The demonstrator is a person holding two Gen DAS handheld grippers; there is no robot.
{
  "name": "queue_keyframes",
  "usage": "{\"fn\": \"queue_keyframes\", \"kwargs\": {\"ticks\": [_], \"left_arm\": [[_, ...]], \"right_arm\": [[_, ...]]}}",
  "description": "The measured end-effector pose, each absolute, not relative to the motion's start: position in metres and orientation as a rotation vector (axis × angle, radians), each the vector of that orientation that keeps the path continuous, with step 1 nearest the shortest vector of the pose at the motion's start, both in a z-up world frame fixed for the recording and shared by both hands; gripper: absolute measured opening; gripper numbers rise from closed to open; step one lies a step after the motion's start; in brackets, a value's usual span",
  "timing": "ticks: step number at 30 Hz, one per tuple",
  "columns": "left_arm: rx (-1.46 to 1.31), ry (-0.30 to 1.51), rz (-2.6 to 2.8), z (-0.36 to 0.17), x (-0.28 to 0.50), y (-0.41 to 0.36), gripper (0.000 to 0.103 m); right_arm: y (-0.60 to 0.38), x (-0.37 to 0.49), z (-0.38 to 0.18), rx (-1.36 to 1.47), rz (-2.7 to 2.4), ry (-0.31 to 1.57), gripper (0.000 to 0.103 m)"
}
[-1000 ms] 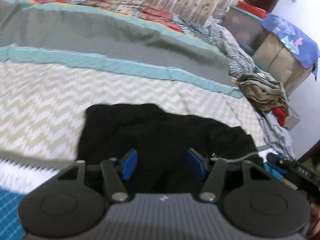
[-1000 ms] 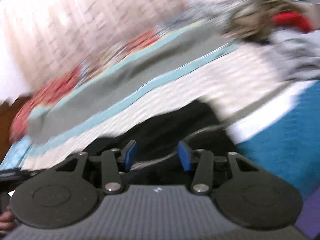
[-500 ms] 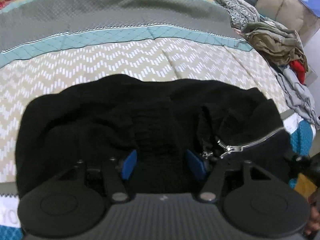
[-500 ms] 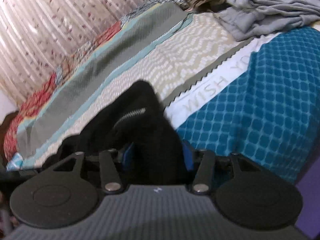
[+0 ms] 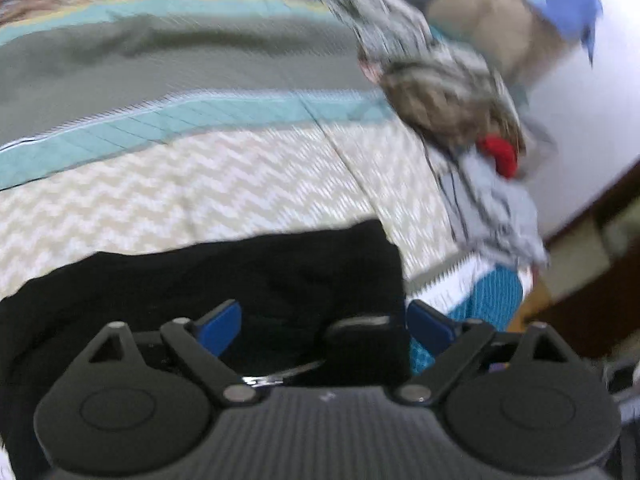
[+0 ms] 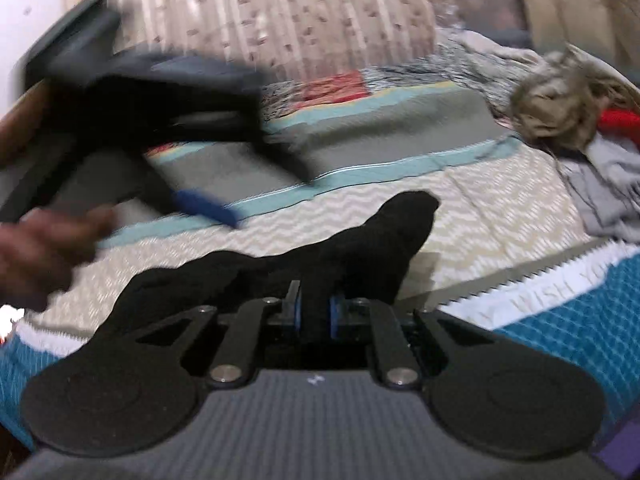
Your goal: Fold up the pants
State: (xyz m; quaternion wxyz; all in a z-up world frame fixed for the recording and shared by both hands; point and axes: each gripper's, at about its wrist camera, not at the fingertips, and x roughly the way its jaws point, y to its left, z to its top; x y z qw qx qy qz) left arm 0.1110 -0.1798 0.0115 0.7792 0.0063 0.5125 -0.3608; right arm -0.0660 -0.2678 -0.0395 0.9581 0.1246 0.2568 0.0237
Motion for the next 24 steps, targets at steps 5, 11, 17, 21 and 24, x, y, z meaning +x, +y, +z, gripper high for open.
{"fn": "queue_keyframes", "kwargs": {"ticks": [5, 11, 17, 21, 24], "left_arm": [[0.136, 1.133, -0.842, -0.008, 0.101, -0.212, 0.025], [-0.015, 1.127, -0.795, 0.002, 0.112, -0.164, 0.018], [-0.174, 1.088, -0.775, 0.019, 0.123, -0.098, 0.015], [-0.304, 1.026, -0.733, 0.033, 0.128, -0.038, 0.015], [-0.356, 0.992, -0.676, 0.035, 0.128, 0.004, 0.015]], "right_arm": [[-0.254, -0.073, -0.035, 0.193, 0.091, 0.506, 0.015], [-0.269, -0.083, -0.04, 0.242, 0.123, 0.479, 0.052], [-0.249, -0.069, -0.045, 0.193, 0.2, 0.575, 0.013], [-0.228, -0.062, -0.021, 0.215, 0.314, 0.547, 0.013], [-0.208, -0.05, -0.004, 0.236, 0.388, 0.542, 0.013]]}}
